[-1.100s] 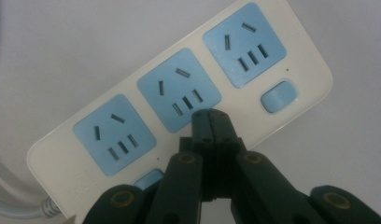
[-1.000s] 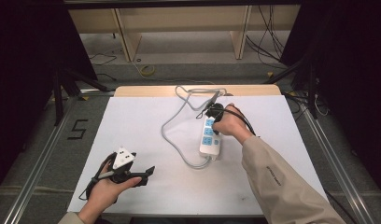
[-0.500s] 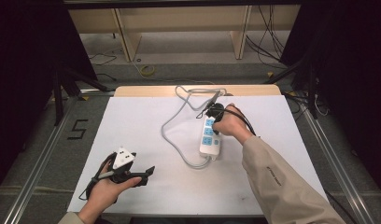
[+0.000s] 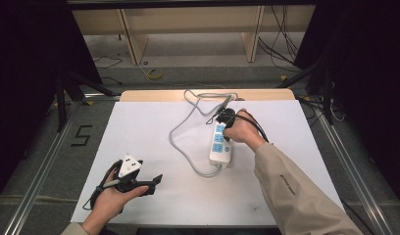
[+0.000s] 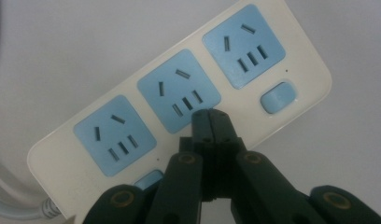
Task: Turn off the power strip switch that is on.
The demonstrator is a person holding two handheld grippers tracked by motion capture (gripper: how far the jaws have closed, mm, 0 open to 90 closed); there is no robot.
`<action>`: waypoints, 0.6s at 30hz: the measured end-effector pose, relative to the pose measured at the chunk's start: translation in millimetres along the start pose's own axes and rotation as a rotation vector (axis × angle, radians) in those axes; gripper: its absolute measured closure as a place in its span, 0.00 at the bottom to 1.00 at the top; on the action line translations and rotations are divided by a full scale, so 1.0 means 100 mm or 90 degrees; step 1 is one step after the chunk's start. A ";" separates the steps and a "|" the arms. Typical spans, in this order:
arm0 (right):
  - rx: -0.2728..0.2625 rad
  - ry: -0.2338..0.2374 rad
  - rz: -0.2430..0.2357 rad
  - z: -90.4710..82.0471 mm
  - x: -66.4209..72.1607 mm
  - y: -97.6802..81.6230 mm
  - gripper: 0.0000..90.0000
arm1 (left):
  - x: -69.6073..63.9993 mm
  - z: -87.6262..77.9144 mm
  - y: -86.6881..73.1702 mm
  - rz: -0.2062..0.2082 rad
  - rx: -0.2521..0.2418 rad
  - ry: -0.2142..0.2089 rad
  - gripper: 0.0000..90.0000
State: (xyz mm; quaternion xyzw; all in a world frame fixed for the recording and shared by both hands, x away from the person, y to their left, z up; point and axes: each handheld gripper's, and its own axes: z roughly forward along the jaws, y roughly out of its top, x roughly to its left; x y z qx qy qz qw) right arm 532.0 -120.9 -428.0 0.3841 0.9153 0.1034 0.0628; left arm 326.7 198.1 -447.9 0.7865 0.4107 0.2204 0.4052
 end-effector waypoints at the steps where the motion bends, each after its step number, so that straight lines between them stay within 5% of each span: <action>1: -0.001 0.000 0.001 0.00 0.00 0.00 1.00 | 0.00 0.00 0.00 0.001 0.001 0.000 0.17; 18: -0.022 0.001 0.002 -0.05 -0.01 -0.01 1.00 | 0.00 0.00 0.00 -0.001 0.001 0.001 0.17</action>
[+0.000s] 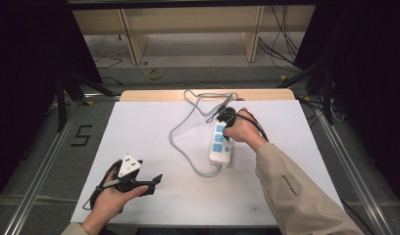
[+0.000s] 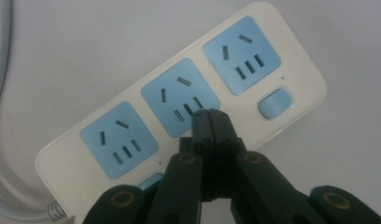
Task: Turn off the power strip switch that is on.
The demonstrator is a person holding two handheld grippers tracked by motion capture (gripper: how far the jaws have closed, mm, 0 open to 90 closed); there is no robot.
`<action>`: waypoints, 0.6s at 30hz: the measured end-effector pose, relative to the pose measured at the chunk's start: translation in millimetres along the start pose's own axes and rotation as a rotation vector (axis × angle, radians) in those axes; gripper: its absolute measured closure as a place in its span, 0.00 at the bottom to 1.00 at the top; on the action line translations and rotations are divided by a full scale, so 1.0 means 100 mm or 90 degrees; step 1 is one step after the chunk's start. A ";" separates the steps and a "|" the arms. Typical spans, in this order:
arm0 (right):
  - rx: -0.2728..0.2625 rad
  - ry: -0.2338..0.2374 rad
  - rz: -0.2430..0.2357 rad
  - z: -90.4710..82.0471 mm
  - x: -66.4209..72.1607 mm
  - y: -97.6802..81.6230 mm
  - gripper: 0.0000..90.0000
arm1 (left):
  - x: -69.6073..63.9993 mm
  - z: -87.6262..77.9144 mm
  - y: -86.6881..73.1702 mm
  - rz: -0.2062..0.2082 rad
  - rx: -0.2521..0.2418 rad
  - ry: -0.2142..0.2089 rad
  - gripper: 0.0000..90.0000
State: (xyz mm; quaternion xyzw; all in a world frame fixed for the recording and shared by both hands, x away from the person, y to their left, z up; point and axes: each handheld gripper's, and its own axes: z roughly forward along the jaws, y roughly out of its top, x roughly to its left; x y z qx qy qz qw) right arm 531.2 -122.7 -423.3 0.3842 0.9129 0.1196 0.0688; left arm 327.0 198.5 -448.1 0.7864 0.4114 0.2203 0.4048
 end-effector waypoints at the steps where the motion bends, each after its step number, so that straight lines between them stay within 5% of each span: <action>1: 0.001 -0.001 0.002 0.00 0.00 0.00 1.00 | 0.00 0.00 0.00 0.000 0.000 0.000 0.17; 18: -0.037 -0.001 0.007 -0.11 -0.05 -0.09 1.00 | 0.00 0.01 0.00 -0.001 0.001 0.000 0.17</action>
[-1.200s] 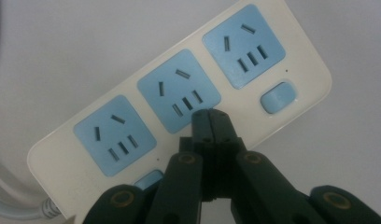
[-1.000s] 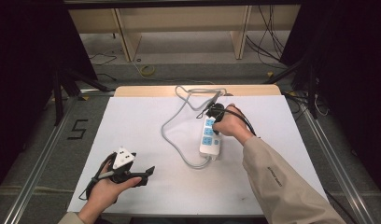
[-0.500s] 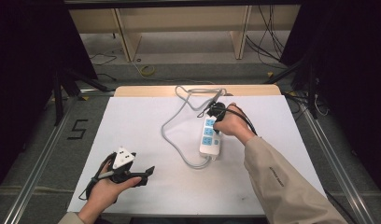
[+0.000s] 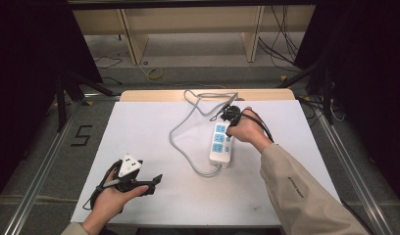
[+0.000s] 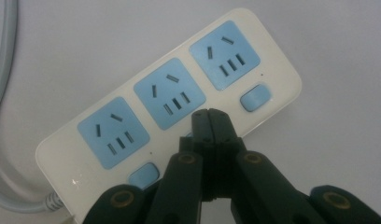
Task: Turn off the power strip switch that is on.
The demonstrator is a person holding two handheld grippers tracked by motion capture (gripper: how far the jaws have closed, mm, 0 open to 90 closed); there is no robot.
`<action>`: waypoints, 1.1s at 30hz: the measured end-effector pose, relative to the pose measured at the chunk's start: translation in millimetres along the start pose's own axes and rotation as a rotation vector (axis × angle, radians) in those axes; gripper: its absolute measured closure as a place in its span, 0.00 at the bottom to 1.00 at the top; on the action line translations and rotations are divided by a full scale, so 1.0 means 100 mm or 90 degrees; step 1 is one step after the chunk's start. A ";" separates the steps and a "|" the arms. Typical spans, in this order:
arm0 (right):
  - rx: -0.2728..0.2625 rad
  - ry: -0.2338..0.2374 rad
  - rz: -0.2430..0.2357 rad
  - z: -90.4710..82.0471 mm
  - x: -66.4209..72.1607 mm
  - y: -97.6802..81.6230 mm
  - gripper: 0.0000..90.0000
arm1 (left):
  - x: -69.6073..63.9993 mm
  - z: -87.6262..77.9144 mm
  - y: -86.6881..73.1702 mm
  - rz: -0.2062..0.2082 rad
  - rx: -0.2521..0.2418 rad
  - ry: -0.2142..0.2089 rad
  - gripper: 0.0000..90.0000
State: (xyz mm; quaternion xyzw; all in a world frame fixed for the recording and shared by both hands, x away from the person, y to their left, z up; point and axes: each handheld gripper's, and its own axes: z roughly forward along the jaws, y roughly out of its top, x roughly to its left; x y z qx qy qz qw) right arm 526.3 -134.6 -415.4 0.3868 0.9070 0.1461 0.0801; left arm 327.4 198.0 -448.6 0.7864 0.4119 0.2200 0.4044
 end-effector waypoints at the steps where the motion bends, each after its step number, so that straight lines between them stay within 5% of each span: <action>1: -0.004 0.002 -0.002 -0.01 0.00 -0.01 1.00 | 0.00 0.00 0.00 0.001 0.000 0.000 0.17; 14: -0.059 0.002 -0.001 -0.09 0.01 -0.18 1.00 | 0.00 0.00 0.00 -0.001 0.001 0.002 0.17; 33: -0.093 0.009 0.017 -0.23 -0.05 -0.40 1.00 | -0.01 0.01 0.00 -0.002 0.002 0.002 0.17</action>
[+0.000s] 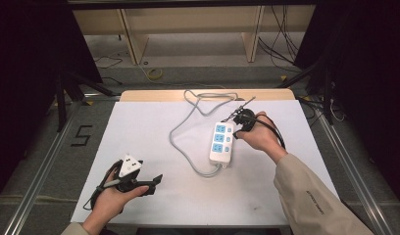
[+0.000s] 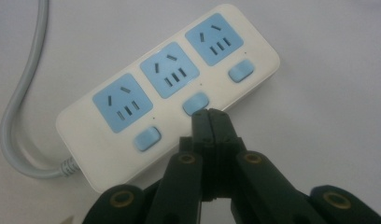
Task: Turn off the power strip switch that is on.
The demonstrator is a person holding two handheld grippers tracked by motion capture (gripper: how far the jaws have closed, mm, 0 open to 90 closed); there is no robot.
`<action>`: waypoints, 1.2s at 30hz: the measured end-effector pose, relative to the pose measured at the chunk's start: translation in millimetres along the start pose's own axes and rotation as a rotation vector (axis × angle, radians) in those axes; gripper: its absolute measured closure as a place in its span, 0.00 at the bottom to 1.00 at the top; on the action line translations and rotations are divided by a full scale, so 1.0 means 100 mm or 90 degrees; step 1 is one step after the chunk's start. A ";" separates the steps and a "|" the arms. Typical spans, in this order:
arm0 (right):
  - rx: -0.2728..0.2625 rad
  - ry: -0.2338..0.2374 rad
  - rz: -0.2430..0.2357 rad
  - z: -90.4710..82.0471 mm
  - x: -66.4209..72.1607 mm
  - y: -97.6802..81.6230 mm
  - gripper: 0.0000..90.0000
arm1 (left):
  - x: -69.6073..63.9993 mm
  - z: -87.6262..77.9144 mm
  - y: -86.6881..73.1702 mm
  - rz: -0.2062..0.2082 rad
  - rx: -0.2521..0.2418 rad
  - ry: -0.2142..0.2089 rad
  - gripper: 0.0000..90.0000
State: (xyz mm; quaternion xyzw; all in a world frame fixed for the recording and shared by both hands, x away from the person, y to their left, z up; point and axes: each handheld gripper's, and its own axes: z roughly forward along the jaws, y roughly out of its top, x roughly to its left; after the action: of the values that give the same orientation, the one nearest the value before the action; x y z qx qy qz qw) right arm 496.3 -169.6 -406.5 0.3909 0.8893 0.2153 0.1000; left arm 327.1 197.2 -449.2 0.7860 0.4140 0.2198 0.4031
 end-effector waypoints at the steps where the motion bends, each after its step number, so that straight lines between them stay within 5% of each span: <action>1: 0.000 0.000 0.002 -0.01 -0.01 -0.01 1.00 | 0.00 0.00 0.00 0.001 0.000 0.000 0.17; 19: -0.023 -0.003 0.011 -0.10 -0.03 -0.19 1.00 | 0.00 0.01 0.00 0.000 0.004 -0.001 0.17; 36: -0.100 -0.009 0.012 -0.25 0.00 -0.54 1.00 | 0.00 0.01 0.00 -0.002 0.004 0.001 0.17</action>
State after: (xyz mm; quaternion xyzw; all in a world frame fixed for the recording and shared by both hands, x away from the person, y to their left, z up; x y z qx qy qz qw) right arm 452.8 -209.9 -409.1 0.3919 0.8651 0.2826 0.1343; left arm 327.8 196.9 -449.9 0.7863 0.4161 0.2190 0.4008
